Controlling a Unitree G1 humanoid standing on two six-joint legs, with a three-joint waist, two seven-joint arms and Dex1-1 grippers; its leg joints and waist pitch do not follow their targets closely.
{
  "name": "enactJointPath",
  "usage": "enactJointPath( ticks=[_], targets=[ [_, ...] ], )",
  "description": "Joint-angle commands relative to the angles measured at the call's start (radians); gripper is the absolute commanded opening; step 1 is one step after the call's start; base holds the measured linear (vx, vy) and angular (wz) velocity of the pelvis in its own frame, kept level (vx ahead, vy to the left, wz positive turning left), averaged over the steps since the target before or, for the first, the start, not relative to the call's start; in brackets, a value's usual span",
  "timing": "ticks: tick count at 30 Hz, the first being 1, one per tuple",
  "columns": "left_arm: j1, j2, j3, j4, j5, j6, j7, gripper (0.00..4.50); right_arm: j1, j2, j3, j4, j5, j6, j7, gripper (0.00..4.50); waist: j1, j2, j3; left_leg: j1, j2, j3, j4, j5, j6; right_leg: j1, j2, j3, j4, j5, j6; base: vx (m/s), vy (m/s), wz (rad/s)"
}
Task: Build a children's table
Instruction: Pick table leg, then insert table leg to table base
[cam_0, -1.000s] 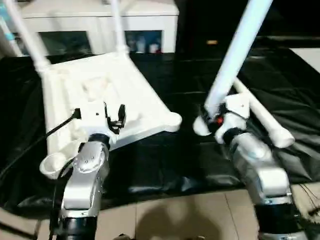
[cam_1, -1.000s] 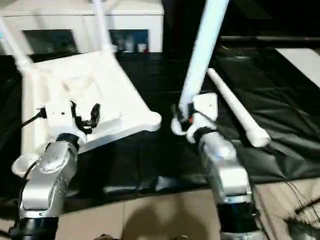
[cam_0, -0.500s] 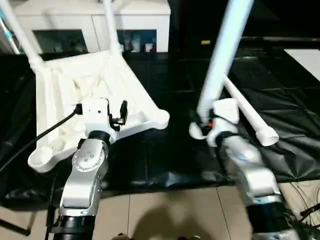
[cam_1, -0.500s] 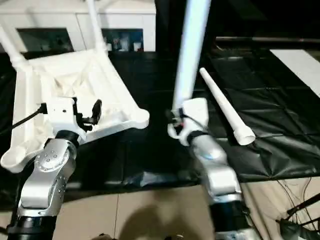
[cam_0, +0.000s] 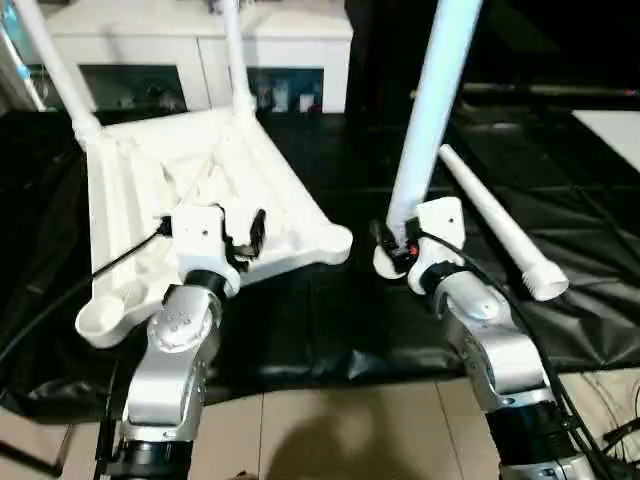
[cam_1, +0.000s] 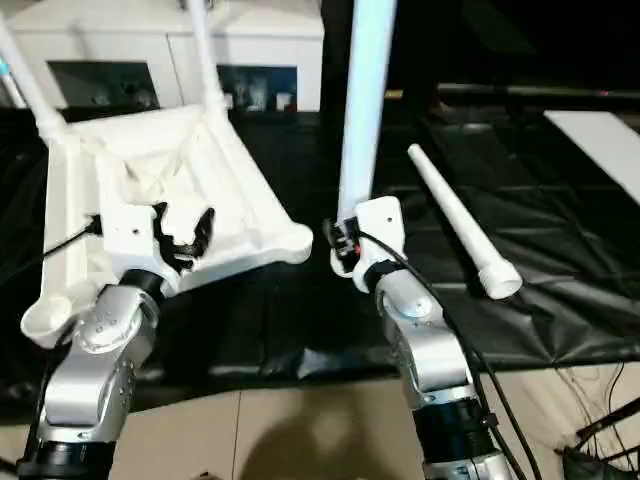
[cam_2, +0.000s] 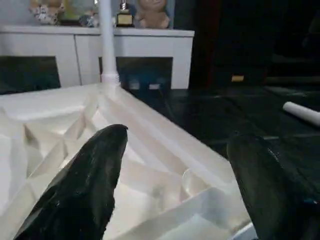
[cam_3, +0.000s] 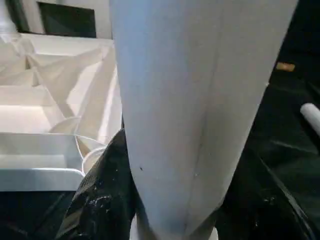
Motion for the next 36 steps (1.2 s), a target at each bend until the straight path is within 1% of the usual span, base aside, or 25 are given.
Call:
enactJointPath(
  ticks=[1, 2, 3, 4, 5, 6, 7, 8, 9, 10, 11, 12, 14, 15, 16, 17, 18, 19, 21, 22, 23, 27, 31, 34, 36],
  targets=[
    [-0.006, -0.001, -0.006, -0.010, 0.002, 0.007, -0.001, 3.66, 0.002, -0.012, -0.004, -0.003, -0.017, -0.021, 0.007, 1.82, 0.013, 0.014, -0.038, -0.084, 0.064, -0.070, -0.194, -0.856, 0.015, 0.111, -0.056, 0.040, 0.108, -0.386, -0.003, 0.000, 0.000, 0.00],
    [-0.006, 0.001, -0.007, -0.010, 0.003, 0.007, -0.002, 3.66, 0.002, -0.011, -0.007, 0.001, -0.020, -0.021, -0.001, 1.82, 0.017, 0.013, -0.044, -0.089, 0.043, -0.063, -0.173, -0.819, 0.041, 0.106, -0.054, 0.076, 0.123, -0.369, 0.021, 0.000, 0.000, 0.00],
    [-0.006, 0.001, -0.007, -0.010, 0.002, 0.007, -0.003, 3.66, 0.002, -0.012, -0.007, 0.004, -0.023, -0.024, -0.005, 1.82, 0.012, -0.060, -0.050, -0.057, -0.034, -0.050, -0.041, -0.513, 0.102, 0.050, -0.132, 0.113, -0.036, -0.843, 0.107, 0.030, -0.085, 0.39],
    [-0.005, 0.001, -0.007, -0.010, 0.000, 0.008, -0.004, 3.66, 0.003, -0.008, -0.014, 0.007, -0.024, -0.031, -0.016, 1.82, 0.024, -0.061, -0.050, -0.034, -0.047, -0.026, 0.086, -0.307, 0.102, 0.015, -0.210, 0.109, -0.121, -1.059, 0.100, 0.123, -0.092, 0.52],
    [-0.004, 0.001, -0.008, -0.010, 0.000, 0.007, -0.005, 3.66, 0.004, -0.002, -0.023, 0.009, -0.016, -0.034, -0.019, 1.82, 0.027, -0.049, -0.058, -0.116, -0.022, -0.043, 0.145, -0.133, 0.114, 0.080, -0.268, 0.128, -0.107, -1.048, 0.056, 0.123, -0.092, 0.52],
    [-0.003, 0.001, -0.008, -0.009, 0.000, 0.006, -0.006, 3.66, 0.005, 0.003, -0.030, 0.009, -0.009, -0.034, -0.020, 1.82, 0.032, -0.030, -0.073, -0.091, -0.009, -0.046, 0.097, -0.125, 0.088, 0.066, -0.204, 0.158, -0.075, -0.898, -0.009, 0.112, -0.048, 0.46],
    [-0.004, 0.001, -0.008, -0.007, 0.000, 0.005, -0.006, 3.66, 0.005, 0.007, -0.038, 0.011, -0.002, -0.031, -0.025, 1.82, 0.052, -0.018, -0.076, -0.098, -0.002, -0.035, 0.030, -0.072, 0.109, 0.097, -0.138, 0.118, -0.053, -0.660, -0.127, 0.108, -0.020, 0.37],
    [-0.004, 0.000, -0.009, -0.005, 0.001, 0.003, -0.007, 3.66, 0.003, 0.009, -0.045, 0.013, 0.002, -0.026, -0.030, 1.82, 0.054, -0.001, -0.083, -0.069, 0.011, -0.029, -0.007, -0.040, 0.107, 0.086, -0.105, 0.087, -0.044, -0.536, -0.151, 0.108, -0.020, 0.37],
    [-0.008, 0.000, -0.010, -0.003, 0.001, 0.002, -0.008, 3.66, 0.001, 0.005, -0.043, 0.016, 0.000, -0.029, -0.028, 1.82, 0.026, 0.029, -0.091, 0.028, 0.086, -0.094, -0.063, -0.060, 0.154, 0.011, -0.034, 0.050, 0.039, -0.313, -0.147, 0.153, 0.000, 0.18],
    [-0.009, 0.001, -0.011, -0.002, 0.001, 0.003, -0.008, 3.66, -0.001, 0.002, -0.041, 0.017, -0.003, -0.034, -0.026, 1.82, -0.001, 0.034, -0.088, 0.075, 0.124, -0.139, -0.077, -0.081, 0.195, -0.041, -0.022, 0.048, 0.094, -0.252, -0.136, 0.178, 0.001, 0.09],
    [-0.011, 0.002, -0.013, -0.002, 0.000, 0.003, -0.011, 3.66, -0.002, 0.002, -0.042, 0.018, -0.002, -0.033, -0.026, 1.82, -0.015, 0.029, -0.105, 0.142, 0.161, -0.186, -0.063, 0.007, 0.325, -0.110, -0.035, 0.065, 0.156, -0.192, -0.070, 0.178, 0.001, 0.09],
    [-0.011, 0.003, -0.013, -0.002, 0.000, 0.002, -0.012, 3.66, -0.002, 0.002, -0.042, 0.018, -0.002, -0.033, -0.026, 1.82, -0.015, 0.018, -0.105, 0.140, 0.159, -0.181, -0.046, 0.165, 0.454, -0.153, -0.052, 0.088, 0.186, -0.149, 0.013, 0.161, -0.016, 0.06],
    [-0.011, 0.003, -0.014, 0.000, 0.000, 0.001, -0.015, 3.66, -0.002, 0.002, -0.041, 0.020, -0.005, -0.037, -0.023, 1.82, -0.011, -0.010, -0.098, 0.094, 0.071, -0.101, -0.029, 0.169, 0.455, -0.145, -0.060, 0.117, 0.131, -0.008, 0.018, 0.134, -0.044, 0.02],
    [-0.011, 0.005, -0.014, 0.000, 0.003, 0.004, -0.013, 3.66, -0.002, 0.002, -0.042, 0.021, -0.009, -0.039, -0.023, 1.82, 0.007, -0.065, -0.101, -0.006, -0.073, -0.015, 0.018, 0.000, 0.354, -0.019, -0.069, 0.175, 0.054, 0.077, -0.027, 0.127, -0.072, 0.10],
    [-0.011, 0.007, -0.015, 0.001, 0.006, 0.007, -0.012, 3.66, -0.003, 0.003, -0.042, 0.022, -0.012, -0.040, -0.024, 1.82, 0.037, -0.074, -0.086, -0.057, -0.102, -0.005, 0.069, -0.112, 0.304, 0.035, -0.142, 0.248, -0.008, -0.012, -0.124, 0.124, -0.099, 0.06],
    [-0.009, 0.014, -0.019, -0.001, -0.003, 0.015, -0.028, 3.66, -0.002, 0.001, -0.042, 0.019, -0.010, -0.046, -0.014, 1.82, 0.051, -0.076, -0.102, -0.131, -0.072, -0.048, 0.131, -0.059, 0.208, 0.116, -0.192, 0.275, 0.010, 0.032, -0.223, 0.124, -0.099, 0.06],
    [-0.007, 0.029, -0.025, -0.001, -0.025, 0.016, -0.072, 3.66, -0.001, -0.002, -0.044, 0.012, -0.005, -0.048, -0.001, 1.82, 0.057, -0.066, -0.102, -0.146, -0.063, -0.064, 0.107, 0.079, 0.113, 0.102, -0.163, 0.235, 0.051, 0.324, -0.229, 0.105, -0.094, -0.08],
    [-0.006, 0.055, -0.038, 0.005, -0.044, 0.006, -0.134, 3.66, -0.001, -0.004, -0.048, 0.005, 0.007, -0.048, 0.017, 1.82, 0.052, -0.048, -0.098, -0.127, -0.039, -0.070, 0.040, 0.220, 0.060, 0.064, -0.128, 0.170, 0.081, 0.571, -0.211, 0.050, -0.081, -0.12],
    [-0.016, 0.103, -0.060, 0.029, -0.057, -0.015, -0.231, 3.66, -0.002, -0.012, -0.054, -0.001, 0.020, -0.047, 0.033, 1.82, 0.035, -0.009, -0.102, -0.120, -0.022, -0.065, -0.010, 0.371, 0.080, 0.032, -0.049, 0.122, 0.108, 0.632, -0.124, 0.025, -0.040, -0.06],
    [-0.022, 0.121, -0.066, 0.042, -0.063, -0.021, -0.266, 3.66, -0.003, -0.016, -0.056, -0.001, 0.021, -0.048, 0.034, 1.82, 0.038, 0.012, -0.111, -0.102, 0.001, -0.078, 0.000, 0.392, 0.078, 0.019, -0.046, 0.125, 0.113, 0.603, -0.106, 0.000, 0.000, 0.00],
    [-0.030, 0.147, -0.074, 0.051, -0.091, -0.009, -0.336, 3.66, -0.004, -0.021, -0.060, -0.002, 0.026, -0.049, 0.038, 1.82, 0.036, 0.006, -0.116, -0.074, 0.029, -0.082, 0.014, 0.384, 0.086, -0.003, -0.059, 0.140, 0.103, 0.523, -0.114, 0.000, 0.000, 0.00],
    [-0.090, 0.230, -0.071, 0.104, -0.176, 0.009, -0.547, 4.03, -0.016, -0.040, -0.082, 0.002, 0.043, -0.059, 0.054, 1.82, 0.053, 0.003, -0.088, -0.073, 0.027, -0.060, -0.029, -0.021, 0.014, -0.001, -0.079, 0.153, 0.056, 0.111, -0.197, 0.003, 0.002, 0.01],
    [-0.210, 0.322, -0.113, 0.245, -0.162, 0.002, -0.713, 4.43, -0.042, -0.055, -0.116, 0.012, 0.067, -0.063, 0.096, 1.82, 0.055, 0.005, -0.070, -0.051, 0.028, -0.044, -0.059, -0.285, -0.029, -0.014, -0.086, 0.158, 0.024, -0.272, -0.174, -0.065, 0.005, 0.04],
    [-0.268, 0.354, -0.148, 0.329, -0.156, 0.010, -0.813, 4.45, -0.056, -0.074, -0.122, 0.015, 0.081, -0.063, 0.122, 1.82, 0.057, 0.006, -0.064, -0.046, 0.029, -0.036, -0.066, -0.307, -0.033, -0.018, -0.095, 0.163, 0.004, -0.414, -0.134, -0.023, 0.000, 0.02],
    [-0.311, 0.395, -0.216, 0.409, -0.123, 0.001, -0.941, 4.45, -0.068, -0.097, -0.120, 0.009, 0.092, -0.061, 0.153, 1.82, 0.058, 0.013, -0.077, -0.056, 0.031, -0.036, -0.067, -0.223, -0.025, -0.014, -0.092, 0.164, 0.013, -0.328, -0.126, 0.000, 0.000, 0.00]
  ],
)
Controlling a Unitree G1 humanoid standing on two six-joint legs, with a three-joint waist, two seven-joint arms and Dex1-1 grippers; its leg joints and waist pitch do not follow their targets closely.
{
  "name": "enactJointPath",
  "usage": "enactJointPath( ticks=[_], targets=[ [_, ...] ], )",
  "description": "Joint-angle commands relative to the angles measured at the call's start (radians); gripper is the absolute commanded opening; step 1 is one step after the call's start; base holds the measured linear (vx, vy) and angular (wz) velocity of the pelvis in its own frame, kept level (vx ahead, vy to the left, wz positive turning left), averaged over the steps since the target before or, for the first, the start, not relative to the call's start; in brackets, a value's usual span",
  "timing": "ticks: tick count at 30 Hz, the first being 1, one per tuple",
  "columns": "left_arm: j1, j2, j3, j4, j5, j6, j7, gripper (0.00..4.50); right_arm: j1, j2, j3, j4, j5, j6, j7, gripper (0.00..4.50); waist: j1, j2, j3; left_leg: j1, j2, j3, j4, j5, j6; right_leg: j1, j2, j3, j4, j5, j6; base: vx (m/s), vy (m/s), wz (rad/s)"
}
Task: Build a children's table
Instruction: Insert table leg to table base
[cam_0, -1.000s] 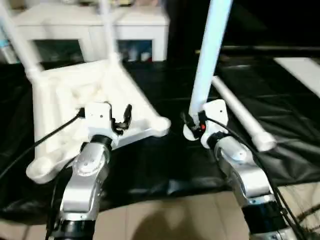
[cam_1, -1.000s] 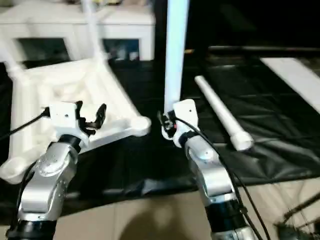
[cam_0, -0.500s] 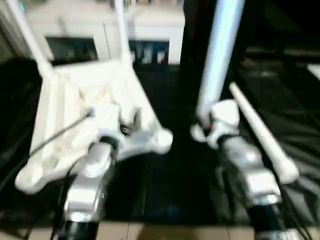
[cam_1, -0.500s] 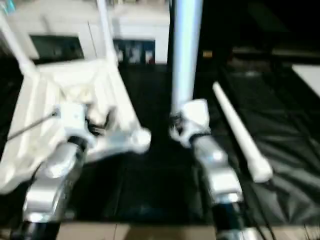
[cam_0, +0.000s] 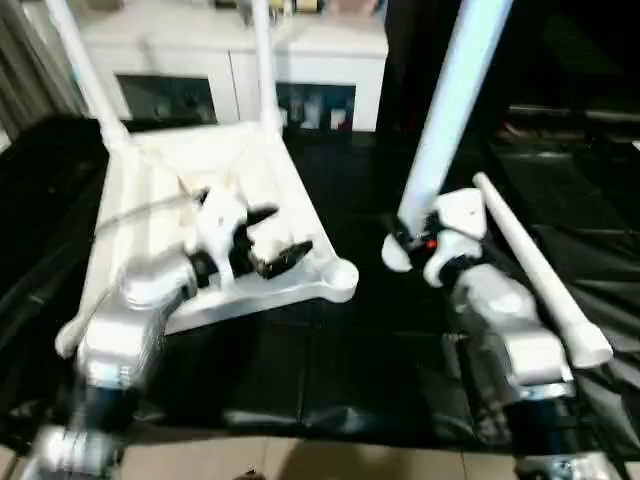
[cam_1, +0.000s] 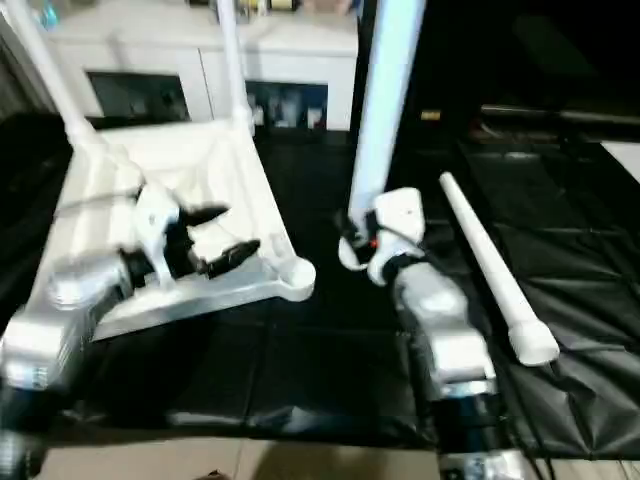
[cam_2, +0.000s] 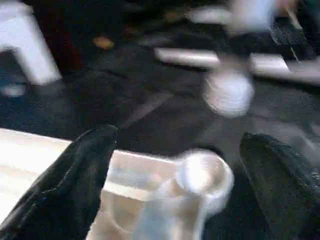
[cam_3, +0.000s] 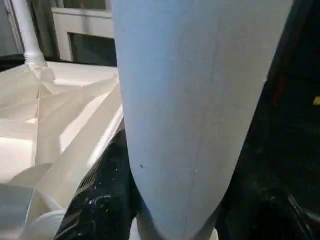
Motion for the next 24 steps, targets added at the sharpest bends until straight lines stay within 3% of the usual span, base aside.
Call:
enactJointPath(
  ticks=[1, 4, 7, 9, 12, 19, 24],
  targets=[
    [-0.028, 0.015, -0.062, 0.078, 0.052, -0.017, -0.093, 4.45, -0.023, -0.023, -0.005, -0.016, 0.018, -0.010, 0.033, 1.82, -0.002, 0.009, -0.055, 0.009, 0.064, -0.025, -0.094, -0.204, -0.027, 0.033, -0.090, 0.063, -0.109, -0.177, -0.150, 0.000, 0.000, 0.00],
    [-0.054, 0.014, -0.082, 0.135, 0.074, -0.049, -0.110, 4.09, -0.025, -0.033, -0.002, -0.019, 0.016, -0.014, 0.050, 1.82, -0.002, 0.012, -0.063, 0.003, 0.063, -0.021, -0.090, -0.160, -0.016, 0.039, -0.090, 0.061, -0.099, -0.044, -0.185, 0.000, 0.000, 0.00],
    [-0.087, 0.005, -0.101, 0.201, 0.092, -0.085, -0.125, 3.75, -0.022, -0.041, 0.000, -0.023, 0.016, -0.012, 0.064, 1.82, 0.001, 0.016, -0.075, -0.001, 0.062, -0.019, -0.077, -0.062, 0.019, 0.042, -0.090, 0.056, -0.083, 0.153, -0.224, 0.000, 0.000, 0.00],
    [-0.107, -0.001, -0.119, 0.248, 0.121, -0.107, -0.116, 3.56, -0.014, -0.043, 0.004, -0.028, 0.013, -0.013, 0.069, 1.82, 0.002, 0.015, -0.077, -0.003, 0.062, -0.019, -0.074, -0.042, 0.034, 0.044, -0.090, 0.054, -0.079, 0.195, -0.233, 0.000, 0.000, 0.00],
    [-0.118, 0.002, -0.139, 0.292, 0.151, -0.130, -0.105, 3.29, -0.006, -0.040, 0.014, -0.037, 0.016, -0.006, 0.075, 1.82, 0.003, 0.017, -0.077, -0.006, 0.064, -0.017, -0.073, -0.039, 0.052, 0.041, -0.089, 0.051, -0.079, 0.212, -0.242, 0.000, 0.000, 0.00],
    [-0.130, -0.005, -0.132, 0.362, 0.148, -0.111, -0.135, 2.79, 0.009, -0.021, 0.028, -0.064, 0.041, 0.026, 0.090, 1.82, 0.003, 0.017, -0.068, -0.002, 0.071, -0.018, -0.083, -0.119, 0.027, 0.038, -0.095, 0.052, -0.089, 0.087, -0.249, 0.000, 0.000, 0.00],
    [-0.144, -0.013, -0.131, 0.409, 0.172, -0.144, -0.113, 2.41, 0.010, -0.009, 0.032, -0.064, 0.036, 0.022, 0.083, 1.82, 0.003, 0.016, -0.067, -0.004, 0.070, -0.018, -0.083, -0.120, 0.023, 0.037, -0.097, 0.054, -0.092, 0.071, -0.243, 0.000, 0.000, 0.00]
  ],
)
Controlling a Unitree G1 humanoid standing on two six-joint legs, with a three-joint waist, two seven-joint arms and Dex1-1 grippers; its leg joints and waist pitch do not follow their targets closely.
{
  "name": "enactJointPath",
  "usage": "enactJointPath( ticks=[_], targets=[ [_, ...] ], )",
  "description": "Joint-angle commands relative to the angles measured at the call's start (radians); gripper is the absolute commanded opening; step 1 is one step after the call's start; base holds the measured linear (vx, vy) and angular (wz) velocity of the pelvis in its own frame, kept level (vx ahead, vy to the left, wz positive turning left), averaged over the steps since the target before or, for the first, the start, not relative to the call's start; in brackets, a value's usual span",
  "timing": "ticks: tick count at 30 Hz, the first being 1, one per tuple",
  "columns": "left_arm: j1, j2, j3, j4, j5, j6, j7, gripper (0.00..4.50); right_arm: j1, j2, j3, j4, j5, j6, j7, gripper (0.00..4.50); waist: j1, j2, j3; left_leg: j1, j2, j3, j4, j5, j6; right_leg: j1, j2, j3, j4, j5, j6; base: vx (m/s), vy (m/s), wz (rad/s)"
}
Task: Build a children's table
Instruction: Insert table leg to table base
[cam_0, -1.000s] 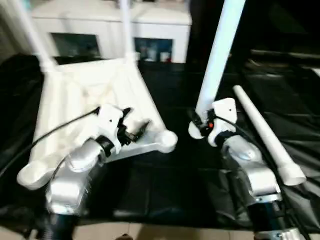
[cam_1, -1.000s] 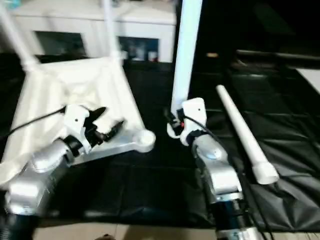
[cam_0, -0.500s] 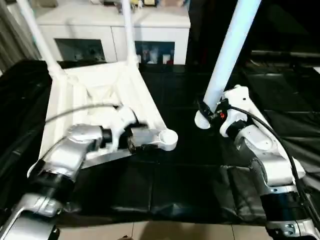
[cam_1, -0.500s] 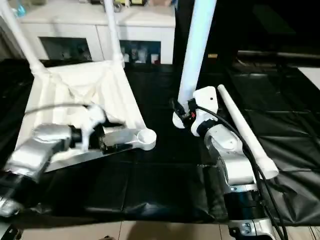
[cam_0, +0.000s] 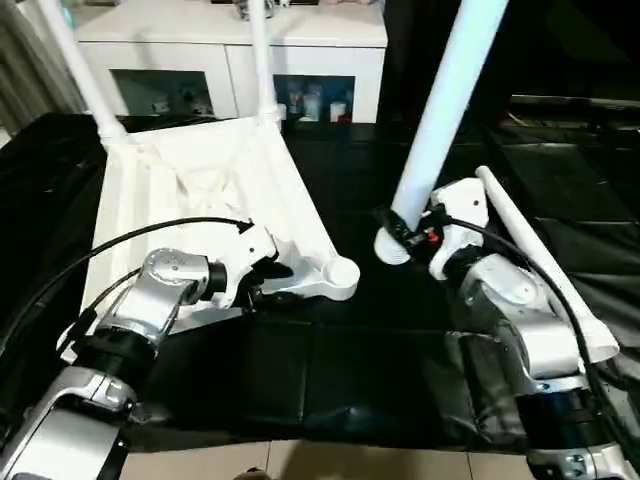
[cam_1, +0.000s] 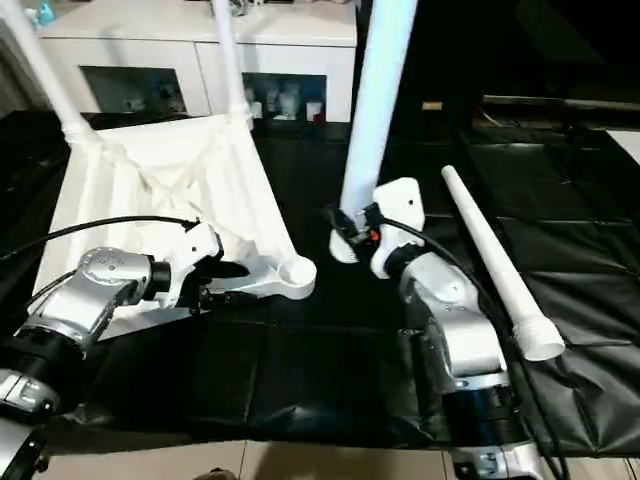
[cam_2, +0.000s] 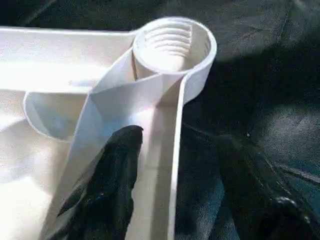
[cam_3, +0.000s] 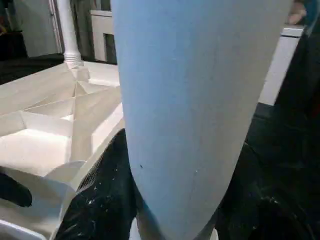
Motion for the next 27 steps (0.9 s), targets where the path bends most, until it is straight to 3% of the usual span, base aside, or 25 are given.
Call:
enactJointPath(
  ticks=[1, 9, 27],
  targets=[
    [-0.027, -0.002, 0.008, 0.028, 0.020, -0.024, 0.006, 2.37, 0.006, 0.005, 0.004, -0.026, 0.008, 0.003, -0.002, 1.82, 0.003, 0.007, -0.067, 0.016, 0.067, -0.021, -0.074, -0.133, 0.015, 0.052, -0.099, 0.059, -0.079, 0.065, -0.236, 0.000, 0.000, 0.00],
    [-0.048, -0.008, 0.004, 0.100, 0.041, -0.062, 0.014, 1.76, 0.005, 0.012, 0.008, -0.026, 0.007, -0.001, -0.003, 1.82, 0.004, 0.015, -0.069, 0.016, 0.068, -0.023, -0.074, -0.134, 0.010, 0.054, -0.101, 0.058, -0.076, 0.093, -0.238, 0.000, 0.000, 0.00],
    [-0.056, 0.006, -0.021, 0.164, 0.086, -0.087, -0.030, 0.27, -0.005, 0.009, 0.010, -0.020, 0.002, -0.009, 0.000, 1.82, 0.002, 0.012, -0.062, 0.017, 0.072, -0.023, -0.082, -0.172, 0.002, 0.050, -0.104, 0.061, -0.085, 0.019, -0.235, 0.000, 0.000, 0.00]
  ],
)
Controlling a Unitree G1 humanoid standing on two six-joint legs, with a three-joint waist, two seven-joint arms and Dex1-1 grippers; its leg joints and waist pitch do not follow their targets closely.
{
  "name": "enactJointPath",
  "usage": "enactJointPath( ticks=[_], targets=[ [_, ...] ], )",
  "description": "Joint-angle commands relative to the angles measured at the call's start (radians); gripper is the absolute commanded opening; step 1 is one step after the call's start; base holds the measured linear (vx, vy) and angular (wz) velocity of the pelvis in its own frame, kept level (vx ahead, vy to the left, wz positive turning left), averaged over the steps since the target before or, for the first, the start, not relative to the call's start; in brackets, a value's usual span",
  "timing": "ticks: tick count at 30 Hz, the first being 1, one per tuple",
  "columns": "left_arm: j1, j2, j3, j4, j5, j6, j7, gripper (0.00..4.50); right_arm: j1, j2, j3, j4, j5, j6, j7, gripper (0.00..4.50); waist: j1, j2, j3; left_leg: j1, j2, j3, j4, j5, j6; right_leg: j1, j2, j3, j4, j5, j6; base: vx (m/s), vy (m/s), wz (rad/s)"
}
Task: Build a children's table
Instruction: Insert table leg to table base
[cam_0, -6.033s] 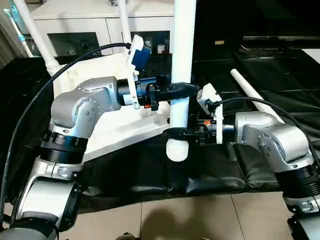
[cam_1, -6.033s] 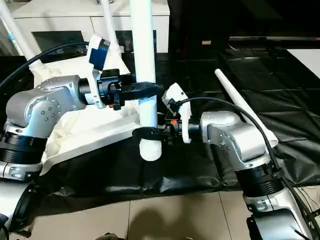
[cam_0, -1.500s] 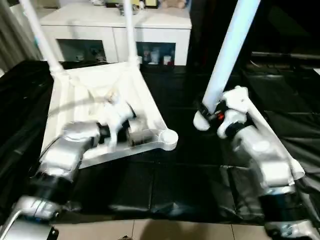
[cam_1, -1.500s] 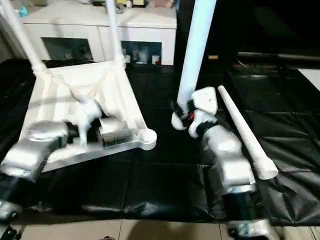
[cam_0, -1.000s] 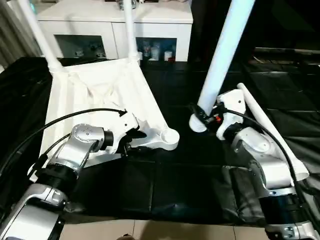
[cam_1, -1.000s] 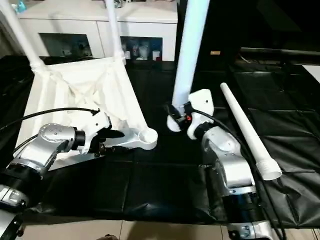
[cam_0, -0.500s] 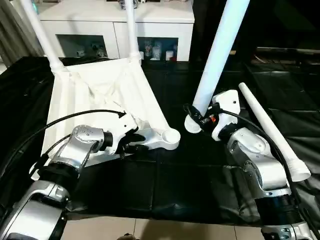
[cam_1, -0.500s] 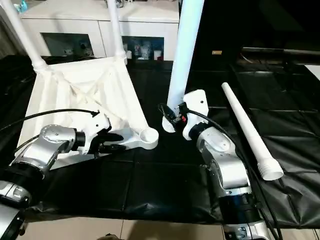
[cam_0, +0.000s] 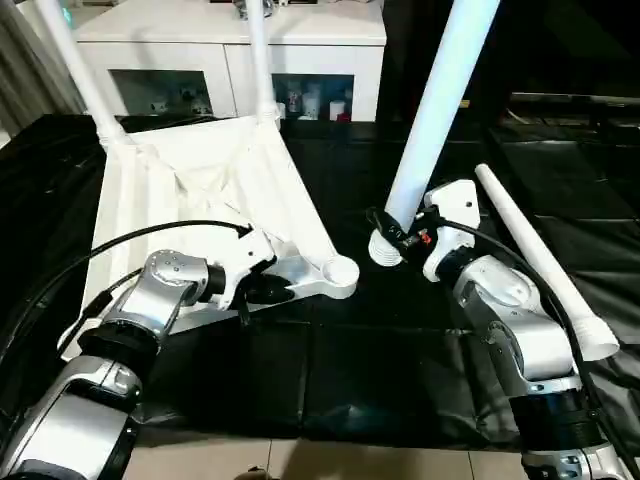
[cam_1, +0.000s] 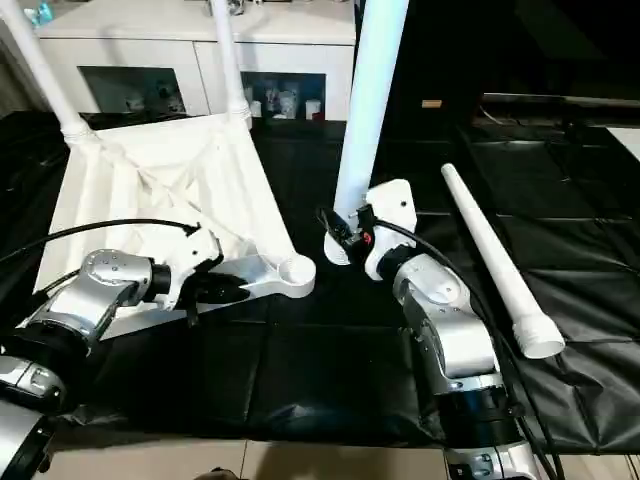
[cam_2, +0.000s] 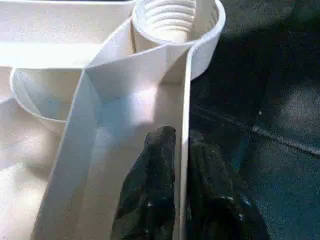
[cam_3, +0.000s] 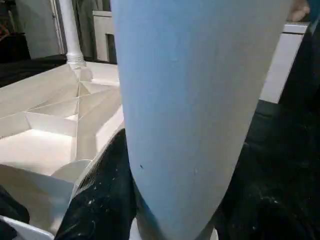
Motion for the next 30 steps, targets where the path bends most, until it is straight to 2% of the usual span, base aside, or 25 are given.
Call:
enactJointPath(
  ticks=[1, 7, 8, 10, 12, 17, 18, 19, 21, 22, 25, 26, 27, 28, 30],
  targets=[
    [-0.002, 0.024, -0.018, 0.016, 0.036, 0.005, -0.006, 0.18, -0.009, -0.001, 0.000, -0.018, 0.003, -0.009, 0.003, 1.82, 0.003, 0.006, -0.065, 0.016, 0.072, -0.023, -0.080, -0.175, 0.002, 0.049, -0.105, 0.062, -0.084, 0.013, -0.234, 0.000, 0.000, 0.00],
    [0.009, 0.032, -0.029, 0.013, 0.050, -0.008, -0.016, 0.08, -0.016, 0.002, -0.003, -0.016, 0.010, -0.005, 0.007, 1.82, 0.002, 0.004, -0.068, 0.015, 0.070, -0.022, -0.078, -0.135, 0.016, 0.051, -0.104, 0.060, -0.080, 0.067, -0.238, 0.000, 0.000, 0.00],
    [0.017, 0.031, -0.022, 0.001, 0.047, -0.028, -0.011, 0.08, -0.021, 0.016, -0.015, -0.023, 0.042, 0.017, 0.013, 1.82, 0.002, 0.005, -0.069, 0.015, 0.070, -0.021, -0.078, -0.129, 0.020, 0.051, -0.103, 0.060, -0.080, 0.076, -0.239, 0.000, 0.000, 0.00],
    [0.025, 0.028, -0.015, -0.017, 0.038, -0.030, -0.016, 0.08, -0.023, 0.023, -0.022, -0.027, 0.060, 0.029, 0.016, 1.82, 0.001, 0.006, -0.069, 0.016, 0.073, -0.022, -0.079, -0.131, 0.026, 0.051, -0.105, 0.059, -0.079, 0.081, -0.243, 0.000, 0.000, 0.00],
    [0.054, 0.014, 0.007, -0.084, -0.002, -0.037, -0.034, 0.08, -0.024, 0.035, -0.030, -0.048, 0.113, 0.083, 0.040, 1.82, 0.001, 0.005, -0.070, 0.016, 0.075, -0.022, -0.079, -0.125, 0.034, 0.052, -0.104, 0.059, -0.077, 0.097, -0.250, 0.000, 0.000, 0.00],
    [0.100, -0.002, -0.001, -0.143, -0.013, -0.040, -0.026, 0.08, -0.002, 0.026, 0.014, -0.064, 0.146, 0.126, 0.121, 1.82, 0.004, 0.000, -0.074, 0.013, 0.073, -0.018, -0.075, -0.066, 0.062, 0.054, -0.103, 0.056, -0.072, 0.162, -0.248, 0.000, 0.000, 0.00],
    [0.104, -0.006, -0.002, -0.140, -0.010, -0.048, -0.016, 0.08, 0.000, 0.026, 0.021, -0.057, 0.139, 0.120, 0.124, 1.82, 0.004, 0.001, -0.073, 0.014, 0.071, -0.016, -0.074, -0.064, 0.067, 0.051, -0.102, 0.056, -0.073, 0.160, -0.246, 0.000, 0.000, 0.00],
    [0.104, -0.006, -0.002, -0.140, -0.010, -0.048, -0.016, 0.08, 0.000, 0.026, 0.021, -0.057, 0.139, 0.120, 0.124, 1.82, 0.003, -0.008, -0.073, 0.013, 0.071, -0.015, -0.074, -0.065, 0.069, 0.052, -0.103, 0.057, -0.075, 0.156, -0.245, 0.000, 0.000, 0.00],
    [0.116, -0.020, 0.009, -0.139, -0.014, -0.066, 0.009, 0.02, -0.014, 0.037, 0.034, -0.009, 0.124, 0.109, 0.122, 1.82, 0.004, -0.003, -0.071, 0.013, 0.071, -0.015, -0.076, -0.079, 0.061, 0.050, -0.104, 0.056, -0.079, 0.099, -0.238, 0.000, 0.000, 0.00],
    [0.120, -0.023, 0.013, -0.142, -0.017, -0.063, 0.015, 0.02, -0.019, 0.041, 0.036, 0.006, 0.121, 0.105, 0.122, 1.82, 0.002, -0.010, -0.069, 0.014, 0.072, -0.014, -0.078, -0.088, 0.059, 0.050, -0.103, 0.056, -0.081, 0.082, -0.236, 0.000, 0.000, 0.00],
    [0.141, -0.029, 0.026, -0.171, -0.019, -0.048, 0.026, 0.00, -0.042, 0.053, 0.044, 0.065, 0.111, 0.107, 0.120, 1.82, 0.001, -0.010, -0.067, 0.015, 0.073, -0.012, -0.080, -0.106, 0.047, 0.046, -0.105, 0.058, -0.086, 0.002, -0.235, 0.000, 0.000, 0.00],
    [0.151, -0.030, 0.033, -0.182, -0.020, -0.048, 0.032, 0.00, -0.049, 0.050, 0.049, 0.080, 0.103, 0.113, 0.122, 1.82, 0.002, -0.013, -0.067, 0.014, 0.073, -0.011, -0.080, -0.097, 0.048, 0.047, -0.104, 0.059, -0.086, -0.003, -0.227, 0.000, 0.000, 0.00],
    [0.155, -0.031, 0.036, -0.185, -0.021, -0.050, 0.036, 0.00, -0.051, 0.047, 0.052, 0.083, 0.100, 0.115, 0.124, 1.82, 0.001, -0.011, -0.067, 0.015, 0.073, -0.011, -0.081, -0.091, 0.049, 0.045, -0.102, 0.058, -0.084, 0.000, -0.223, 0.000, 0.000, 0.00],
    [0.158, -0.032, 0.042, -0.186, -0.026, -0.047, 0.038, 0.00, -0.052, 0.046, 0.054, 0.085, 0.099, 0.115, 0.127, 1.82, 0.002, -0.014, -0.067, 0.014, 0.072, -0.010, -0.079, -0.083, 0.052, 0.046, -0.102, 0.058, -0.083, 0.006, -0.219, 0.000, 0.000, 0.00],
    [0.161, -0.035, 0.051, -0.186, -0.036, -0.048, 0.040, 0.00, -0.056, 0.046, 0.055, 0.093, 0.100, 0.112, 0.131, 1.82, 0.003, -0.012, -0.069, 0.014, 0.071, -0.010, -0.078, -0.072, 0.058, 0.045, -0.103, 0.059, -0.082, 0.022, -0.215, 0.000, 0.000, 0.00]
  ],
)
